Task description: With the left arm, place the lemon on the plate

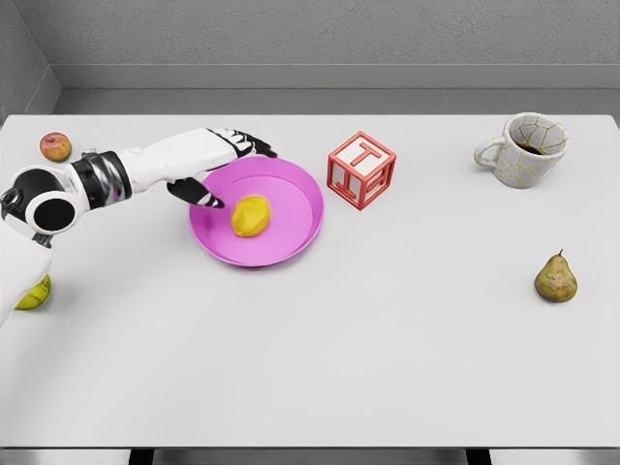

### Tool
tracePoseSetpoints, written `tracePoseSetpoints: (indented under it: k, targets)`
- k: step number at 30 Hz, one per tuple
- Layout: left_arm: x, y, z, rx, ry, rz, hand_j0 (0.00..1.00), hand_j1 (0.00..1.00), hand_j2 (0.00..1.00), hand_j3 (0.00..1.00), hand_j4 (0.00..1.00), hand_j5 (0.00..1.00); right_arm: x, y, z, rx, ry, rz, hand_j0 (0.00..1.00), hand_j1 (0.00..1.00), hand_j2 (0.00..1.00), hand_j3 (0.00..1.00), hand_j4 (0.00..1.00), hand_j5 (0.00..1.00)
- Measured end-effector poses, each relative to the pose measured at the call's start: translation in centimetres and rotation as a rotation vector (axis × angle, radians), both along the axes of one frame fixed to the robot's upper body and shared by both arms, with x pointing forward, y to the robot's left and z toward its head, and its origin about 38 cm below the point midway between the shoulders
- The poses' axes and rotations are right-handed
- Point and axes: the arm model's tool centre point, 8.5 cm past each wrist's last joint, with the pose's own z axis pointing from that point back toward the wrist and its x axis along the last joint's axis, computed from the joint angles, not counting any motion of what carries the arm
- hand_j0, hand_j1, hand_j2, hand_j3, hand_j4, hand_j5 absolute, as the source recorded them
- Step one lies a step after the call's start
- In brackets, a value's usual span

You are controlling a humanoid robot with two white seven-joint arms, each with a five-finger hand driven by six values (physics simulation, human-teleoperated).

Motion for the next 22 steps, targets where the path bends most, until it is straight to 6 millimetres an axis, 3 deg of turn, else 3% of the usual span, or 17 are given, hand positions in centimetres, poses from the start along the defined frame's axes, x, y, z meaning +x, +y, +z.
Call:
tracePoseSetpoints:
  k: [3,8,11,17,22]
  targets:
    - [-0.2,0.4,0.5,-0.004,-0.008,-0.011,1.0,1.0,1.0,1.0,1.0,1.0,0.0,0.0,0.0,0.0,0.0,0.0,1.0,1.0,1.0,1.0,1.0,1.0]
    - [-1.9,3.1,2.5,-0.042,-0.034,-0.094,1.0,1.0,1.0,1.0,1.0,1.0,0.0,0.0,0.0,0.0,0.0,0.0,1.0,1.0,1.0,1.0,1.0,1.0]
    - [-3.1,5.7,1.4,-0.043,-0.01,-0.07,1.0,1.0,1.0,1.0,1.0,1.0,0.0,0.0,0.0,0.0,0.0,0.0,1.0,1.0,1.0,1.0,1.0,1.0]
    - [-4.2,10.6,1.2,-0.034,-0.001,0.026,1.0,1.0,1.0,1.0,1.0,1.0,0.0,0.0,0.0,0.0,0.0,0.0,1.0,1.0,1.0,1.0,1.0,1.0]
    - [-4.5,12.5,1.4,-0.027,-0.004,0.067,1.0,1.0,1.0,1.0,1.0,1.0,0.0,0.0,0.0,0.0,0.0,0.0,1.0,1.0,1.0,1.0,1.0,1.0]
